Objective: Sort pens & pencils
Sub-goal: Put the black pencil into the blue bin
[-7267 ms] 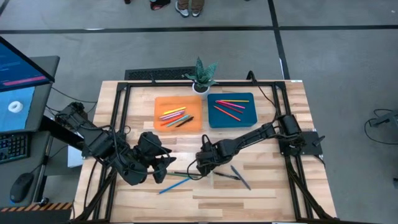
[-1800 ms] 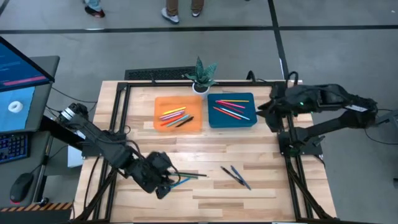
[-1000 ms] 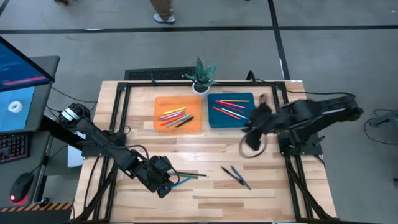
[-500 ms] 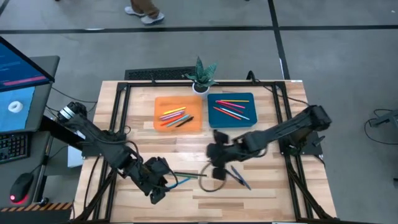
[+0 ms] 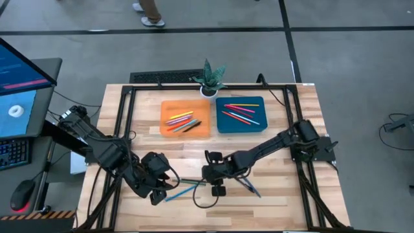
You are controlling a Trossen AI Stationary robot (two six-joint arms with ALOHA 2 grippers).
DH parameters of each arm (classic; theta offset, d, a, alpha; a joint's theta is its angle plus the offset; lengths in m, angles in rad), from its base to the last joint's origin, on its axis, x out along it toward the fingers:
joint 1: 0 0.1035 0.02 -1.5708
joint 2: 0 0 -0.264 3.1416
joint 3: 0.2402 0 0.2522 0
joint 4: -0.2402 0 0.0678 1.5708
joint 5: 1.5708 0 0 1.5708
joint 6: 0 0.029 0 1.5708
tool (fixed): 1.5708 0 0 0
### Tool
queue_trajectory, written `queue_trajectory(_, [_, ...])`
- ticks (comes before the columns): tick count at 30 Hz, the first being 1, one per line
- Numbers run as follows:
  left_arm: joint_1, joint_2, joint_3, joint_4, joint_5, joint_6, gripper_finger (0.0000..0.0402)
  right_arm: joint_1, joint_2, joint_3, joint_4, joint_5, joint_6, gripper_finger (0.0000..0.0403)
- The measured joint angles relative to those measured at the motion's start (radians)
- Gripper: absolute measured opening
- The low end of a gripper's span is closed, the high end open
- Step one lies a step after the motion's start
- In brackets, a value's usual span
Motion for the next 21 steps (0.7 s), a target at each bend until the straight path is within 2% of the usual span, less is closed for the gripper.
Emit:
queue_trajectory(13, [0.000, 0.001, 0.001, -0.035, -0.033, -0.001, 0.0167, 0.013, 0.026, 0.000, 0.041, 0.003, -0.015, 0.0131])
queue_trajectory(21, [0.000, 0.001, 0.000, -0.046, -0.055, -0.003, 0.0167, 0.024, 0.105, 0.006, 0.069, 0.013, 0.035, 0.0131])
